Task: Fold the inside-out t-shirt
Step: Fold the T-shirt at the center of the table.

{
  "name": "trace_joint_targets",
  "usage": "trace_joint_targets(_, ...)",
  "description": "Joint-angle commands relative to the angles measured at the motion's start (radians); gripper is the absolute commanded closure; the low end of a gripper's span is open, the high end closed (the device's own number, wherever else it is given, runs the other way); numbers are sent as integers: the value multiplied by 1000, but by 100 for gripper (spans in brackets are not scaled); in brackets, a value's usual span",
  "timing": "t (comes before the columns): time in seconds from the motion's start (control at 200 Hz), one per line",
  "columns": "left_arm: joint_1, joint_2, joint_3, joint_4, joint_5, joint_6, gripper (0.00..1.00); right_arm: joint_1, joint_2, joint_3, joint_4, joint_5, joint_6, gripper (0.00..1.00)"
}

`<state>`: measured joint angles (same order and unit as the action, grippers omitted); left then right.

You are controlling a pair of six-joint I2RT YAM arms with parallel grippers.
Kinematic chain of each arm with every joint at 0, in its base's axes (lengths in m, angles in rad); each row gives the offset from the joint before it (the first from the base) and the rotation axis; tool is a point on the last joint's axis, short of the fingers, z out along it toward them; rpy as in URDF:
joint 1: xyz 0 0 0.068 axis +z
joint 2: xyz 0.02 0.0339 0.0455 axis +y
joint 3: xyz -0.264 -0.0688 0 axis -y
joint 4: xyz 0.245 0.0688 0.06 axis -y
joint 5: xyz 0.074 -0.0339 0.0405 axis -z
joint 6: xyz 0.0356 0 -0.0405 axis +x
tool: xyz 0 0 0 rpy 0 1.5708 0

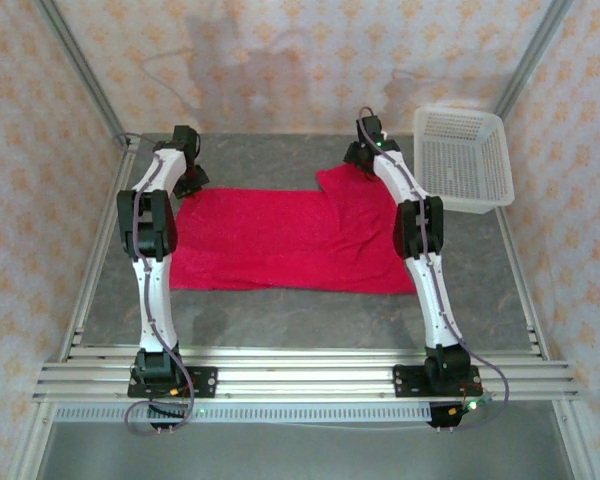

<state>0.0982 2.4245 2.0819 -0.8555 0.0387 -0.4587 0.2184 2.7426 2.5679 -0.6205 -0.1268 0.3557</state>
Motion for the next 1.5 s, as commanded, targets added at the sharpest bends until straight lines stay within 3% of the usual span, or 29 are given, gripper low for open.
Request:
trace_joint_targets(0.0, -1, -72, -32, 7, 13, -19, 100, -11, 63, 31, -45, -39, 44, 50)
trace_joint_targets(0.245, -2, -91, -1, -22, -7, -2, 100, -13, 25, 31, -14, 10, 21, 100)
trace_joint_targets(0.44, -2, -88, 37, -54, -8, 5, 100, -13, -86, 18, -3, 8, -63, 100)
trace_joint_targets(0.605, -8, -144, -8, -44, -9, 2, 100, -12, -248, -106, -4, -26, -111, 100)
trace_joint_targets(0.726, -9, -215, -95, -26, -14, -6, 100, 0, -398, -287, 7, -58, -125, 100)
trace_joint_targets(0.941, -9, -385, -322, 34, -22, -22, 100, 26, -778, -827, 189, -59, -108, 100)
trace_joint_targets(1.116, -6, -508, -494, 62, -23, -31, 100, 32, -1061, -1154, 243, -44, -100, 100)
trace_joint_targets(1.296, -6, -648, -646, 95, -23, -38, 100, 32, -1300, -1390, 252, -41, -78, 100)
trace_joint_targets(1.496, -6, -746, -781, 122, -28, -45, 100, 31, -1462, -1553, 238, -46, -47, 100)
